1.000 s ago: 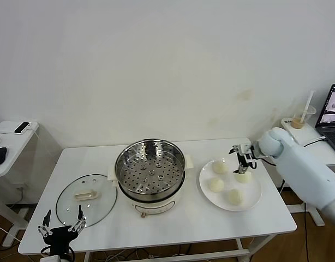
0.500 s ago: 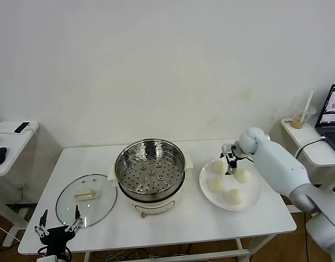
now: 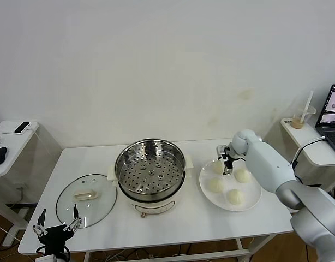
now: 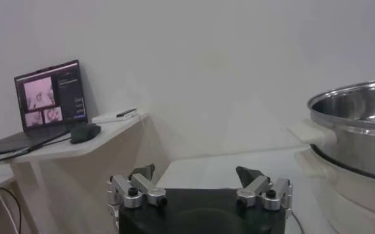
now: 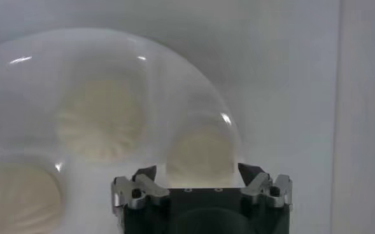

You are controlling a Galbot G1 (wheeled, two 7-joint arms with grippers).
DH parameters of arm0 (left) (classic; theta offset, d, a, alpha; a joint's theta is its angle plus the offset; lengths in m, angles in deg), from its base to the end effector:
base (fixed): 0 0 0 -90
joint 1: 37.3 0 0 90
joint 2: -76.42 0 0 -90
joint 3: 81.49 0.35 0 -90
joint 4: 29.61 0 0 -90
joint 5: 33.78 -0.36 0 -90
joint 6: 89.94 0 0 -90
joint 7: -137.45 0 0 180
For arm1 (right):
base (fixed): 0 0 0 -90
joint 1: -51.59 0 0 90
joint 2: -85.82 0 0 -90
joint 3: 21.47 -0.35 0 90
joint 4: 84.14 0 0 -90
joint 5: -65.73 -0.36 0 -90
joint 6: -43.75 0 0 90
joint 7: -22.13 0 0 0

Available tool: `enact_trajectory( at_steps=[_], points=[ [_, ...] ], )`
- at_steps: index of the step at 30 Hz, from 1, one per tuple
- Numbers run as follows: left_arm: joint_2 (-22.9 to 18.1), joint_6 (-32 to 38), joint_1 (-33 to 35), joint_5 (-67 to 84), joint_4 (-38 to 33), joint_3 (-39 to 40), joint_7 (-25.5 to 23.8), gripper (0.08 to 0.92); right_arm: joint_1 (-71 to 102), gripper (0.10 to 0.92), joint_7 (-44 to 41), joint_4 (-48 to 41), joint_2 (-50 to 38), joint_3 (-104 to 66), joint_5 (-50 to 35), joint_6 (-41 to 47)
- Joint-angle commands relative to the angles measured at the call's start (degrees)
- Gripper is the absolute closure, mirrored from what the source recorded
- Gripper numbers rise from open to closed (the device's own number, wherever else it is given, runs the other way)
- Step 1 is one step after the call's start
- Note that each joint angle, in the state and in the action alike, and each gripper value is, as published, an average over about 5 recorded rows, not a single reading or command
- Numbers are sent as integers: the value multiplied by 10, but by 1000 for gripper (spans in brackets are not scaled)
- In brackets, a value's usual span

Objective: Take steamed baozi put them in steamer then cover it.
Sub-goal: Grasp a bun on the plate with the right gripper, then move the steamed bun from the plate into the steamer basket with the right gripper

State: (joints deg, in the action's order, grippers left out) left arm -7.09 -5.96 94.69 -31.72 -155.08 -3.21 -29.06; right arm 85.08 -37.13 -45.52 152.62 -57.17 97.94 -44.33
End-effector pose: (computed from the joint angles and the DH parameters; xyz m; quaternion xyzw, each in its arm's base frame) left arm 0.1241 0.0751 -0.2913 0.1657 -0.9770 -0.0987 0.0910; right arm 0.6162 -0.0810 -0.2505 0.4529 -0.5600 0.5878 0.3684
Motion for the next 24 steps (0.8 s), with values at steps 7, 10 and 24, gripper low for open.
enact_trajectory(
  at_steps=[7,10,24],
  points=[
    [-1,1,0,0,-2,1,1,177,-1,384,8,-10,9,-1,8,2],
    [-1,1,1,1,-3,1,2,177,-2,408,9,-6,7,1,8,2],
    [0,1,3,2,-7,7,3,177,-12,422,-10,92,-61,28,-59,11]
  ],
)
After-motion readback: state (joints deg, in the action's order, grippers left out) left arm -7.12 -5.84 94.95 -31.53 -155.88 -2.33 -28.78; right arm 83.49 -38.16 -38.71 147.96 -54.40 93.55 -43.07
